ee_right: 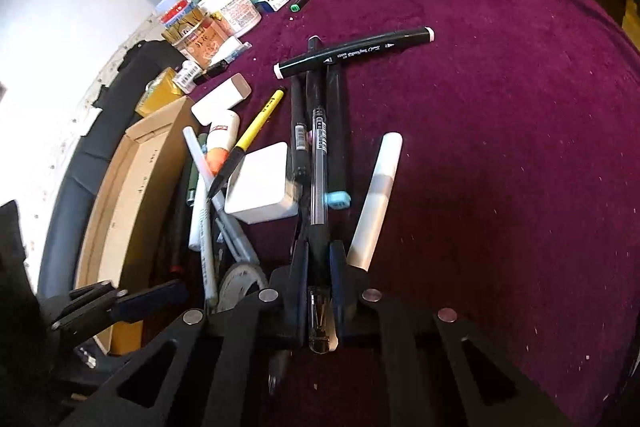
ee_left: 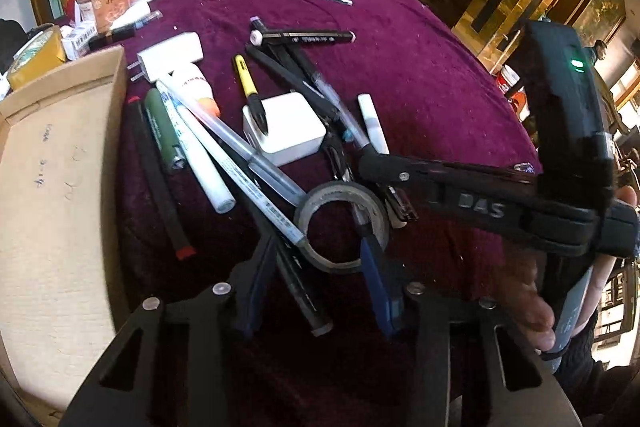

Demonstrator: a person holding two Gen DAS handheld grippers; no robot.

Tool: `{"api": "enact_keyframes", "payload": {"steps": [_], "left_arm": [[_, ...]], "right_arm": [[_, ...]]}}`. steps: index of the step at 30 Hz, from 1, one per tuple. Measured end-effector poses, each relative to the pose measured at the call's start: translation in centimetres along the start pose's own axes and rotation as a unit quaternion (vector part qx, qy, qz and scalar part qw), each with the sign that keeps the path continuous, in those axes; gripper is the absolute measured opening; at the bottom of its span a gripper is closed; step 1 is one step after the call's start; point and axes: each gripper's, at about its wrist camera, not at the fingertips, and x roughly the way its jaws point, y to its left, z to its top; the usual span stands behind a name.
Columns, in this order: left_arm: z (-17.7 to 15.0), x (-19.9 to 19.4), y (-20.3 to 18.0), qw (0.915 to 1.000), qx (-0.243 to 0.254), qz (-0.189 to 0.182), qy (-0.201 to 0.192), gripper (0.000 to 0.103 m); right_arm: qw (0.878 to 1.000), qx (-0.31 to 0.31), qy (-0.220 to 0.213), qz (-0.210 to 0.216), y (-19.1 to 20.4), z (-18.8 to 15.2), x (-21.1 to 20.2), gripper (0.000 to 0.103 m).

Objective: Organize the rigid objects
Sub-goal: 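Grasp a clear gel pen with the right tool while the left tool grasps the grey tape roll, then carry the pen and tape roll over the tray and open both tools to drop them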

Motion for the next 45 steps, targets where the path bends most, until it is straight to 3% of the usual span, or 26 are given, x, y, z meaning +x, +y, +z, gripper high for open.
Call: {"api": "enact_keyframes", "payload": {"steps": [8, 10, 16, 22, 33, 36, 45], "left_arm": [[0.1, 0.6, -0.3, 0.9991, -0.033, -0.012, 0.022, 0.042], [0.2, 0.8, -0.3, 0.9984, -0.046, -0.015, 0.030, 0.033], [1.0, 1.3, 0.3, 0.9965, -0.076, -0.019, 0.031, 0.031], [1.1, 1.6, -0.3, 0.9973, -0.066, 0.000, 0.033, 0.031], [0.6, 2.0, -1.0, 0.9976, -0.059, 0.035, 0.002, 0.029], [0.3, 3.3, -0.5, 0.9971, -0.067, 0.029, 0.020, 0.012], [-3.0, 2.5, -1.6, 0.9986, -0.046, 0.026, -0.001, 0.008]], "right_arm": [[1.000, 0.009, -0.022, 0.007, -0.6, -1.8, -1.7, 0.009], [1.000, 0.017, -0.023, 0.011, -0.9, -1.9, -1.9, 0.009], [0.999, 0.020, -0.028, 0.011, -1.0, -2.4, -2.5, 0.009], [0.999, 0.017, -0.033, 0.015, -0.5, -3.1, -3.4, 0.009], [0.999, 0.019, -0.043, 0.000, 0.2, -5.2, -5.8, 0.009], [0.999, 0.020, -0.047, -0.006, 0.5, -5.8, -6.3, 0.009], [0.997, 0.002, -0.067, -0.022, 3.2, -7.6, -8.3, 0.009]]}}
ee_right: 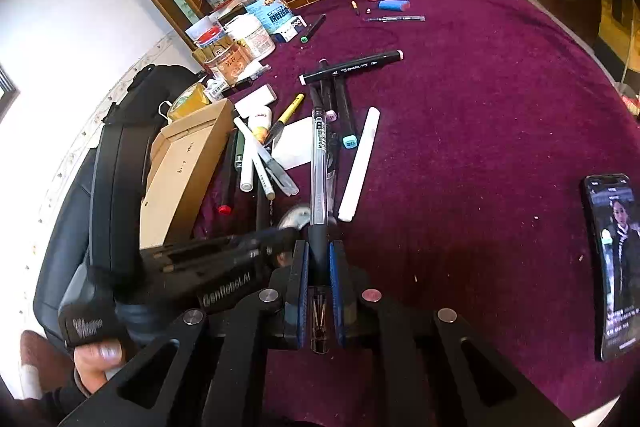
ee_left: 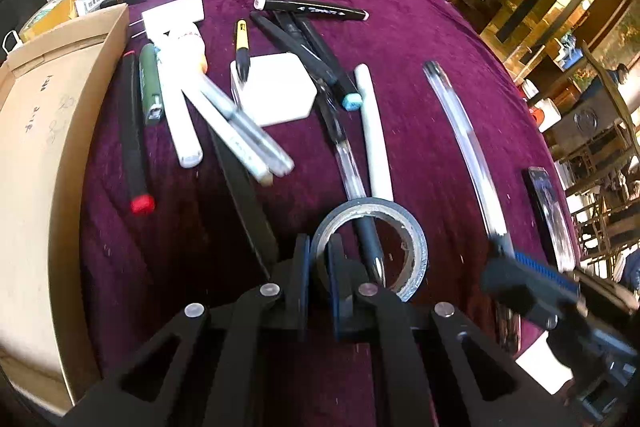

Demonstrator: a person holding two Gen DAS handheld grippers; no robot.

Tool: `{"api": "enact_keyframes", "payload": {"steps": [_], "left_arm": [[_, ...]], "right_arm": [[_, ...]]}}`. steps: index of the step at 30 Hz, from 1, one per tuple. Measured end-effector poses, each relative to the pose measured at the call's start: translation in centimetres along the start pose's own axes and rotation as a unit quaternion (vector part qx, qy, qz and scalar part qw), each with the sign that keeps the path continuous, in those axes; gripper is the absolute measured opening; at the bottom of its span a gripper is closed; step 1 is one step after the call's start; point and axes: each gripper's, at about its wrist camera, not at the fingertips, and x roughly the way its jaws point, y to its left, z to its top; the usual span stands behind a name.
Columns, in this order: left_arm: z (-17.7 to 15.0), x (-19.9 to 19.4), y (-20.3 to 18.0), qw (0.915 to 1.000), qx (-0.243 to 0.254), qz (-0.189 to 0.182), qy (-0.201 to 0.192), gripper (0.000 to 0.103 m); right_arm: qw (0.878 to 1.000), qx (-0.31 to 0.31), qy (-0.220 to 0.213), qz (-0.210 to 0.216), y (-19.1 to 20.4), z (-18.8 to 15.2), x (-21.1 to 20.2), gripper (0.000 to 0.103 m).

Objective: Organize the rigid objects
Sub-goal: 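Carry the pen and tape roll over the tray and open both tools to drop them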

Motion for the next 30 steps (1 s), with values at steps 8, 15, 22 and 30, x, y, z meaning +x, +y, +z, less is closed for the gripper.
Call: {"api": "enact_keyframes", "payload": {"steps": [8, 15, 22, 30], "left_arm": [[-2.1, -4.7, 1.0, 0.9990, -0.003, -0.004, -0.043, 0.008], [-3.9, -11.1, 5.4, 0.9959, -0.026, 0.025, -0.083, 0.008], [-5.3, -15.0, 10.2, 0.9833, -0.048, 0.129, -0.119, 0.008], [-3.9, -14.6, 14.3, 0.9778, -0.067, 0.167, -0.108, 0.008]], "right_arm": [[1.000, -0.002, -0.006, 0.003, 1.4, -1.6, -1.2, 0.009], [0.997, -0.060, -0.013, 0.036, 5.6, -3.2, -2.1, 0.009], [0.990, -0.117, 0.023, 0.074, 10.6, -3.8, 0.8, 0.009], [0.981, -0.154, 0.057, 0.102, 15.6, -2.2, 4.6, 0.010]]}}
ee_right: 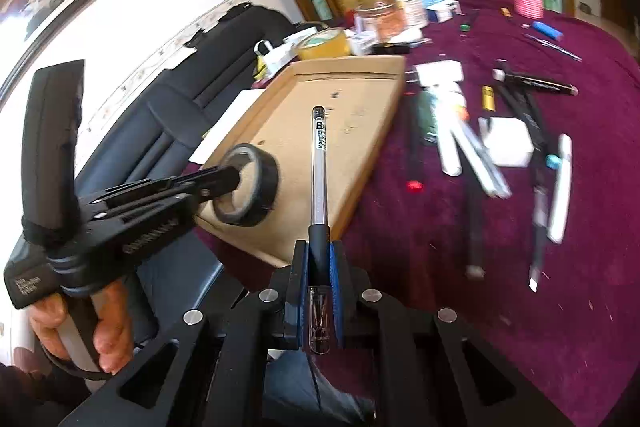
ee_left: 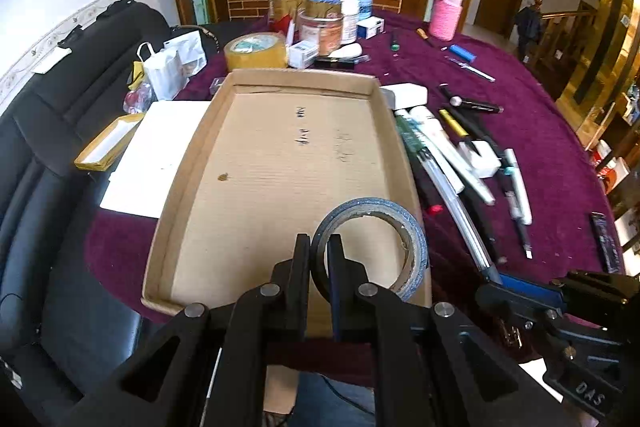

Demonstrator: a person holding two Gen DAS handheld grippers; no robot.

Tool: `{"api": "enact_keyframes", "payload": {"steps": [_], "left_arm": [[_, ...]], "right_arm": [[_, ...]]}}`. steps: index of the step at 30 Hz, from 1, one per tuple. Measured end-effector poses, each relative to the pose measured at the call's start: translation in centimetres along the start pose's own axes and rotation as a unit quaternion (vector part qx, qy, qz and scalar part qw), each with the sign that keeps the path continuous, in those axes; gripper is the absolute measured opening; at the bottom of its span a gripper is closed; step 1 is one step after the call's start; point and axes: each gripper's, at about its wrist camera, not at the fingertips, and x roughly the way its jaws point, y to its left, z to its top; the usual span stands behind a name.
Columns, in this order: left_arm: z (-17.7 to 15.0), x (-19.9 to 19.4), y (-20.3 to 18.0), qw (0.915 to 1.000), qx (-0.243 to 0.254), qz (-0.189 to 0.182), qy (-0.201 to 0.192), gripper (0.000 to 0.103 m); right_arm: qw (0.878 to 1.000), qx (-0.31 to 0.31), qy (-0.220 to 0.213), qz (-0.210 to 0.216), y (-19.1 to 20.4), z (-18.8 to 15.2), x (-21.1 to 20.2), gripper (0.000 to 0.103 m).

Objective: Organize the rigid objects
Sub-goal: 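Carry the pen and tape roll over the tray and open both tools to drop them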

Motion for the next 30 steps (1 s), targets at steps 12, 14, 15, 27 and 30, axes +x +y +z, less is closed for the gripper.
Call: {"api": "enact_keyframes", "payload": {"steps": [12, 14, 15, 27, 30], "left_arm": [[1.6, 4.7, 3.2, 0.9966, 0.004, 0.013, 0.082, 0.008], [1.6, 5.5, 3.4, 0.9954, 0.008, 0.016, 0.094, 0.008], [1.6, 6.0, 3.6, 0.9947, 0.008, 0.016, 0.102, 0.008], [1.6, 7.9, 4.2, 0.9911, 0.021, 0.020, 0.130, 0.008], [1.6, 7.9, 4.1, 0.9912, 0.023, 0.021, 0.129, 0.008]], "right_arm": [[0.997, -0.017, 0.069, -0.013, 1.7, 3.9, 7.7, 0.010], [0.996, -0.025, 0.081, -0.023, 2.1, 4.2, 8.6, 0.010], [0.995, -0.028, 0.087, -0.029, 2.2, 4.2, 9.1, 0.010], [0.987, -0.071, 0.126, -0.066, 3.6, 4.3, 12.2, 0.010], [0.989, -0.060, 0.126, -0.056, 3.2, 4.4, 12.2, 0.011]]}}
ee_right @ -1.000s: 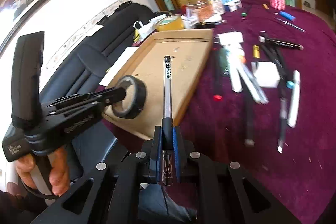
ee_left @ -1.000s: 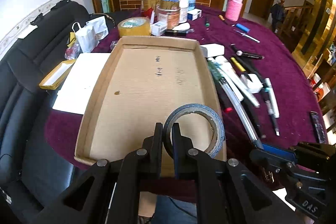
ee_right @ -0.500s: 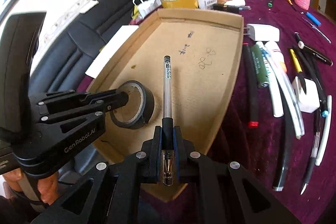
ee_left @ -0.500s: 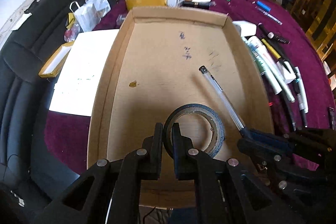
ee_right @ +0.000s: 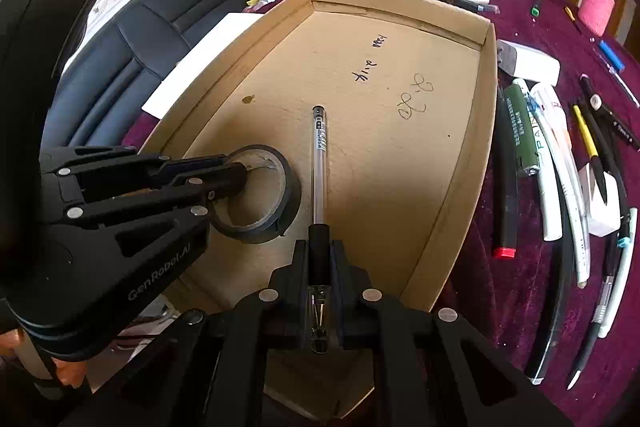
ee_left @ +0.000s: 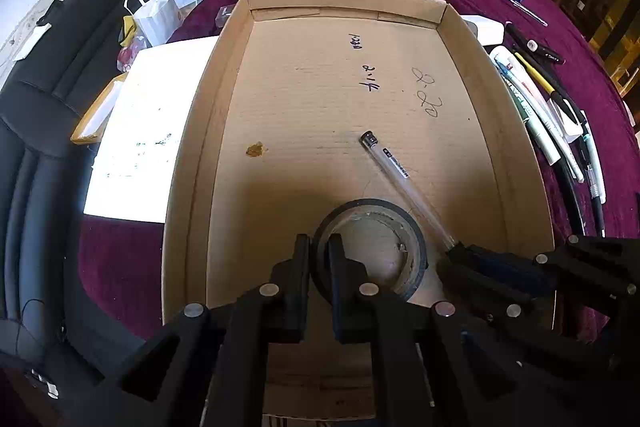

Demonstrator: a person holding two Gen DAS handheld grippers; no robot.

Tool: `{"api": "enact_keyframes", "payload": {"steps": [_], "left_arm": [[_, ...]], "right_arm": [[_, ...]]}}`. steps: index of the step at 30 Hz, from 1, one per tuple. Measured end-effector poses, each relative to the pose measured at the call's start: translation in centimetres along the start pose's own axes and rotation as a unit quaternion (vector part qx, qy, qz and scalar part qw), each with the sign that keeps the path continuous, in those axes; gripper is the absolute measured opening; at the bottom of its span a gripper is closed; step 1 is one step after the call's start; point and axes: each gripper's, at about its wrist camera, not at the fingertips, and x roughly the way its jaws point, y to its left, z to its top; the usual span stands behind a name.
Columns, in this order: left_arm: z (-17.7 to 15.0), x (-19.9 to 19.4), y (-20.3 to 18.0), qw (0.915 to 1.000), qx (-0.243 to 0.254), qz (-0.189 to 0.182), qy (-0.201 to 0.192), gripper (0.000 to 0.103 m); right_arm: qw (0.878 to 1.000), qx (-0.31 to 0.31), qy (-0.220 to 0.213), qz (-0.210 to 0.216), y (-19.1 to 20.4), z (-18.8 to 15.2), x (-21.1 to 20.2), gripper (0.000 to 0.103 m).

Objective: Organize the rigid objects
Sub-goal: 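Carry the pen and tape roll over the tray and open both tools to drop them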

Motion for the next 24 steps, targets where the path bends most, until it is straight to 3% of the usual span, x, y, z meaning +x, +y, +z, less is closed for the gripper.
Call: {"api": "enact_keyframes", "payload": {"steps": [5, 8, 10, 13, 16, 19, 24], "left_arm": [[-0.1, 0.1, 0.1, 1.0000, -0.002, 0.003, 0.001, 0.013], [-0.1, 0.0, 0.1, 0.9999, -0.006, 0.015, -0.005, 0.039], [-0.3, -0.5, 0.2, 0.9997, -0.014, 0.009, -0.019, 0.064], [-0.6, -1.7, -0.2, 0.9989, -0.012, 0.017, -0.043, 0.067], [-1.2, -3.1, -0.3, 0.9977, -0.020, 0.008, -0.064, 0.067], [-1.8, -5.0, -0.9, 0.9952, -0.037, -0.029, -0.086, 0.067], [-2.5, -7.9, -4.8, 0.9893, -0.020, -0.091, -0.112, 0.067]], "right_arm": [[1.000, 0.003, -0.002, -0.001, 0.1, 0.2, 0.0, 0.011], [1.000, 0.005, -0.004, 0.004, 0.3, 0.0, -0.1, 0.013], [1.000, 0.007, -0.007, 0.016, 0.3, -0.1, -0.5, 0.023], [0.999, 0.003, -0.022, 0.028, 0.3, -0.9, -1.7, 0.036], [0.997, 0.003, -0.045, 0.058, -0.3, -2.2, -3.7, 0.037], [0.994, 0.018, -0.072, 0.082, -1.5, -4.1, -5.9, 0.037], [0.991, 0.058, -0.109, 0.058, -4.1, -8.1, -8.6, 0.039]]}}
